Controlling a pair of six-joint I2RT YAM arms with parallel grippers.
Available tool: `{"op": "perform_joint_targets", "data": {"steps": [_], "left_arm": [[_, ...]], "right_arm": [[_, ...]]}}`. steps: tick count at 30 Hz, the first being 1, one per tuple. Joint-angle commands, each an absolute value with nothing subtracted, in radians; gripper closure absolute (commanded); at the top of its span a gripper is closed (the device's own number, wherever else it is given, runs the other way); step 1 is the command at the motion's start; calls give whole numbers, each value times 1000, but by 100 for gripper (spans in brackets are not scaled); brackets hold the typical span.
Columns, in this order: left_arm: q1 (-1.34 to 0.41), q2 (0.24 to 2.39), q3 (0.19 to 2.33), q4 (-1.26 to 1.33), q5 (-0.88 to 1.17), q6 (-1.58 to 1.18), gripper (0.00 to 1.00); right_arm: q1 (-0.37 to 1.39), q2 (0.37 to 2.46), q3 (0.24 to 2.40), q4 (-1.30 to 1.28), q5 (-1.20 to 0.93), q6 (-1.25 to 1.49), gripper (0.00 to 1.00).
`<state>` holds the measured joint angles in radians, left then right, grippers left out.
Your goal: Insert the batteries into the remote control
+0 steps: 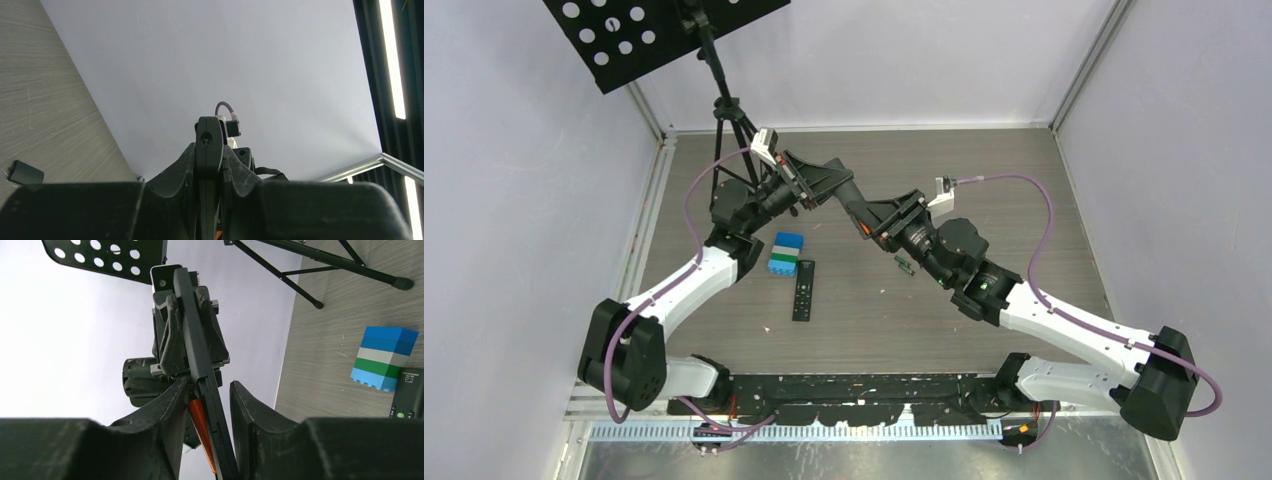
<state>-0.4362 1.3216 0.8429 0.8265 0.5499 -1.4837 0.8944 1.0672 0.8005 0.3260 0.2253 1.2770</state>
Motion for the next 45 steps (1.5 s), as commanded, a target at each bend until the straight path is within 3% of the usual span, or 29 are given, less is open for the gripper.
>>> {"op": "perform_joint_targets", "data": {"steps": [1,17,18,19,20,21,23,26,30,41,45], "left_arm": [[-437,1304,891,828,525,-1532,100],[-437,1284,913,766,497,-1541,100],[-437,1281,910,761,497,-1539,100],[-437,1281,906,759,498,-1536,100],[-437,1281,901,757,499,-1528,100],[-437,1279,896,754,501,-1523,100],[-437,1277,881,750,505,-1509,100],[-437,1276,864,742,511,-1492,100],[-437,1282,850,742,515,-1485,100],[-437,1290,851,751,525,-1483,100],[-437,1290,854,751,526,-1478,100]], "right_arm": [[891,1074,803,378,190,1219,60],[891,1026,689,442,202,1174,85],[890,1023,689,441,202,1168,82],[890,1020,690,445,201,1161,73],[890,1013,692,449,203,1156,53],[888,1007,693,449,202,1148,41],[888,990,703,436,204,1136,26],[881,962,706,430,193,1118,20],[876,930,700,416,184,1106,20],[861,963,712,396,119,1082,60],[858,976,717,377,112,1072,78]]}}
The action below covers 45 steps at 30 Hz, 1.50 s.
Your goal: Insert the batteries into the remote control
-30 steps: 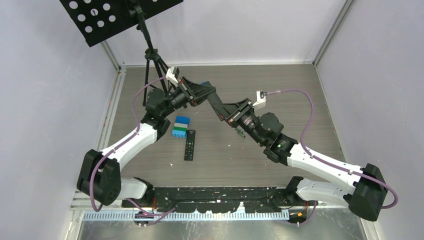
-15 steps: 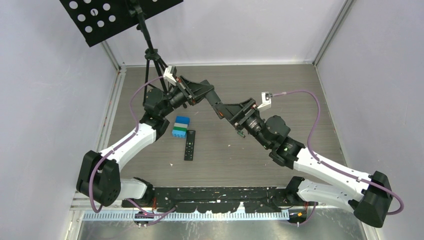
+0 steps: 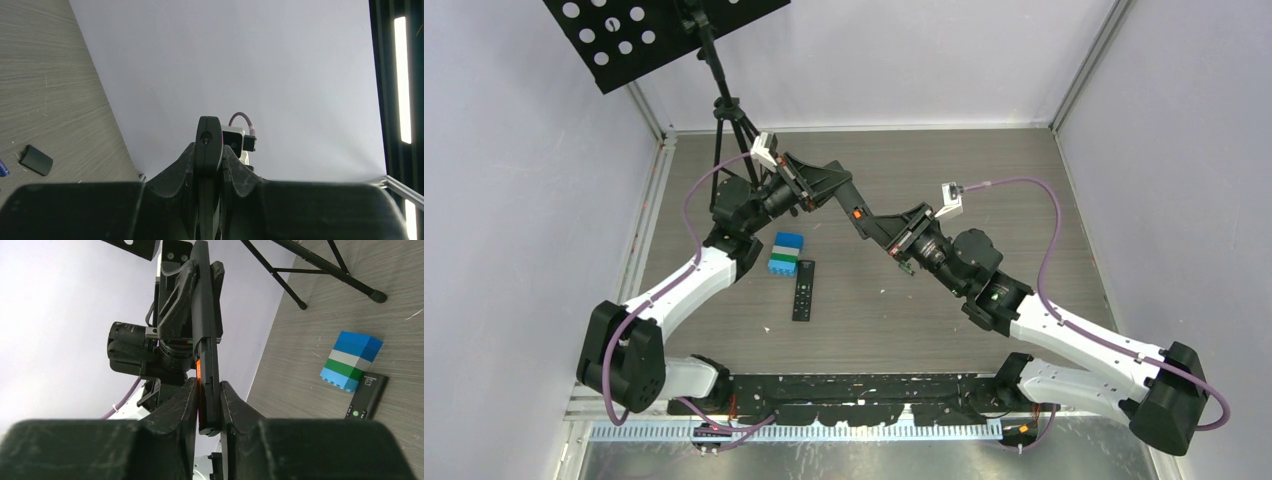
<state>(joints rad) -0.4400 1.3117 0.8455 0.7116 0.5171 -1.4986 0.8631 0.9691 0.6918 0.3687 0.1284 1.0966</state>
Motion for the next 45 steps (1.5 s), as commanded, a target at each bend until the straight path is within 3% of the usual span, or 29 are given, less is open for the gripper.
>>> {"op": "perform_joint_targets", "data": {"steps": [1,3,5,6,8,10,12,20,24,28,37,45], "left_arm": [[-437,1289,854,749,526,-1475,100],[-437,1289,856,747,527,-1464,100],[-437,1285,857,743,532,-1444,100],[-437,1282,856,739,533,-1429,100],[-437,1276,854,736,545,-1396,100],[-437,1272,848,745,561,-1354,100],[-436,1270,843,744,585,-1305,100],[-433,1285,812,866,704,-1253,100],[-433,1283,808,923,748,-1251,100],[-433,1250,795,920,806,-1173,100],[-433,1096,762,461,775,-775,100],[-433,1100,745,397,802,-726,100]], "right_arm": [[857,977,719,367,116,1070,85],[854,973,717,360,123,1066,96],[848,968,716,354,122,1062,99],[845,967,718,349,116,1059,91],[840,958,718,349,104,1056,57],[833,940,711,355,88,1044,30],[820,915,709,336,67,1021,19],[767,816,717,214,-106,882,22],[767,833,768,97,-180,765,36],[766,838,839,-100,-76,681,49],[726,1007,959,-493,265,643,42],[597,1379,1046,-587,346,606,43]]}}
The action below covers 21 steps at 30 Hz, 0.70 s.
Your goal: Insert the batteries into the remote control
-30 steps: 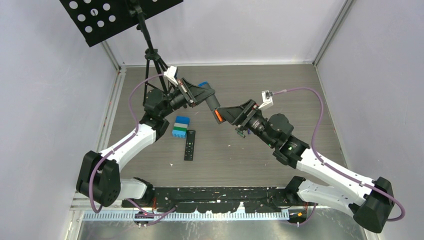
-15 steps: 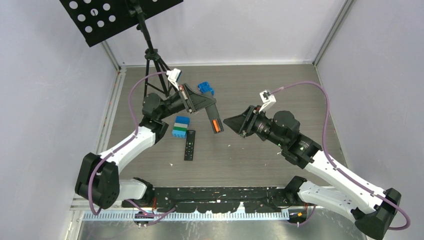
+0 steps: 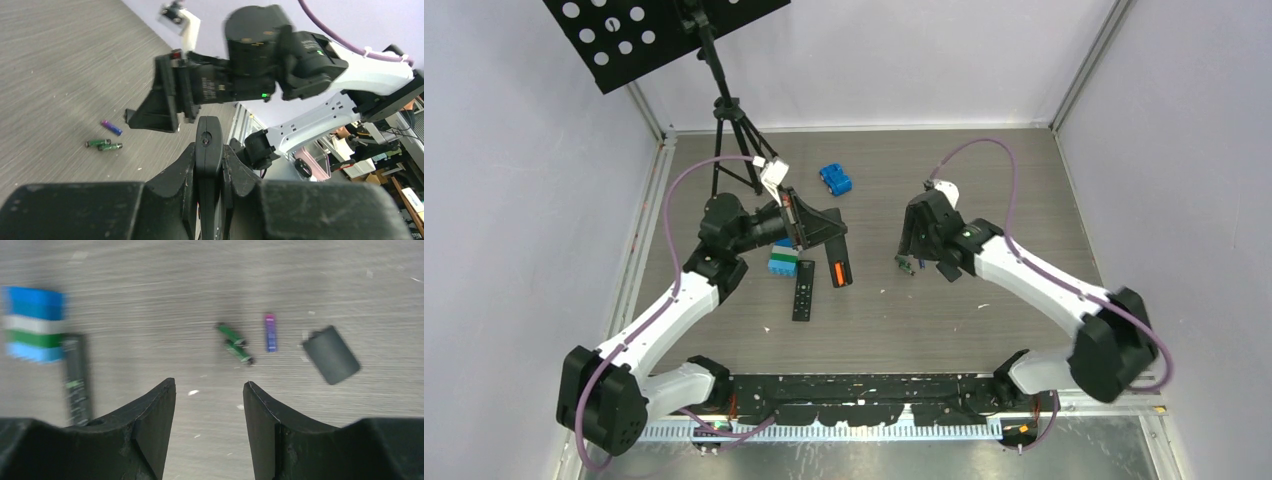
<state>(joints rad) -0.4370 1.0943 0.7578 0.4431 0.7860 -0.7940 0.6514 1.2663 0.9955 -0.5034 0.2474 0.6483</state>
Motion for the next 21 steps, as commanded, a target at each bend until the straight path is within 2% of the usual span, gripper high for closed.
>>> {"op": "perform_joint_targets", "data": {"steps": [1,5,12,21], "left_arm": [[-433,1106,743,397,804,-726,100],[-434,1131,736,399,806,-728,100],[-434,1173,738,433,819,-746,100],[-434,1208,742,452,810,-755,100]], "right_arm": [[583,1421,1056,-585,362,598,44],[535,1559,1096,-584,386,564,47],[502,1679,1117,-538,311,510,59],[497,1733,1116,-525,260,483,62]]}}
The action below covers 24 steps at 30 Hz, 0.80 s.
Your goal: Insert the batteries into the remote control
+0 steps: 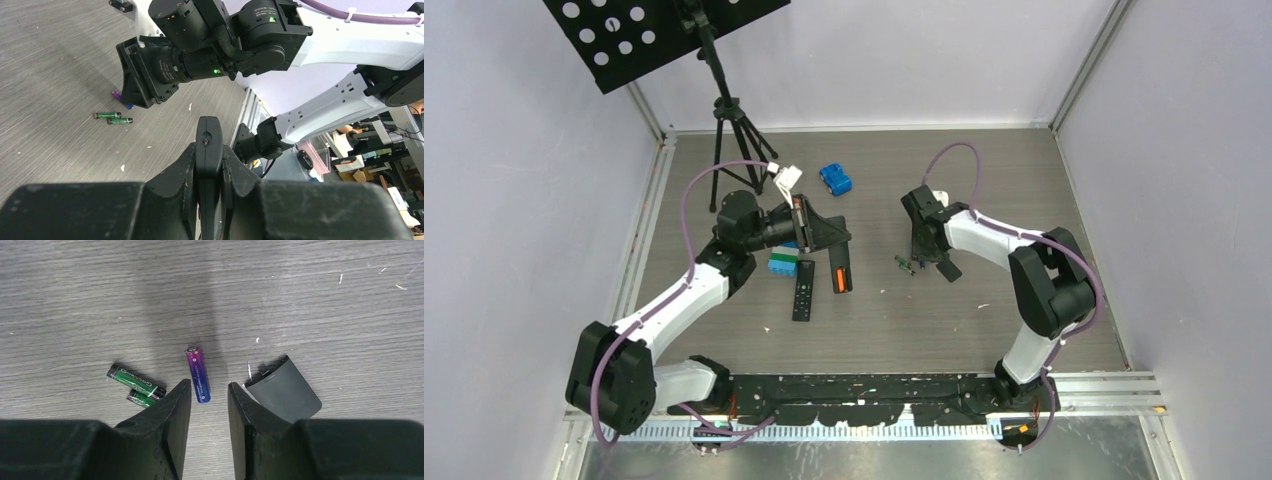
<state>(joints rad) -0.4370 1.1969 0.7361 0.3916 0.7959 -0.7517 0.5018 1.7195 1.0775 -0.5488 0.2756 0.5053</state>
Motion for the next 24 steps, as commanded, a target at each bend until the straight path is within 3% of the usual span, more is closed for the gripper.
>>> {"op": "perform_joint_targets", "data": {"steps": [1,4,11,16,24], "left_arm": [[-434,1211,744,454,810,-756,100],[-434,1221,747,456,810,-759,100],[-434,1233,747,456,798,-771,100],[-434,1247,747,454,774,-794,100],[-434,1316,768,366,667,-847,100]], "right_arm": [[496,1739,1115,-526,258,484,64],[493,1756,1116,-528,244,486,74],[480,1793,1123,-531,215,481,77],[474,1784,1121,-531,219,484,95],[489,1501,1046,-441,148,458,99]]}}
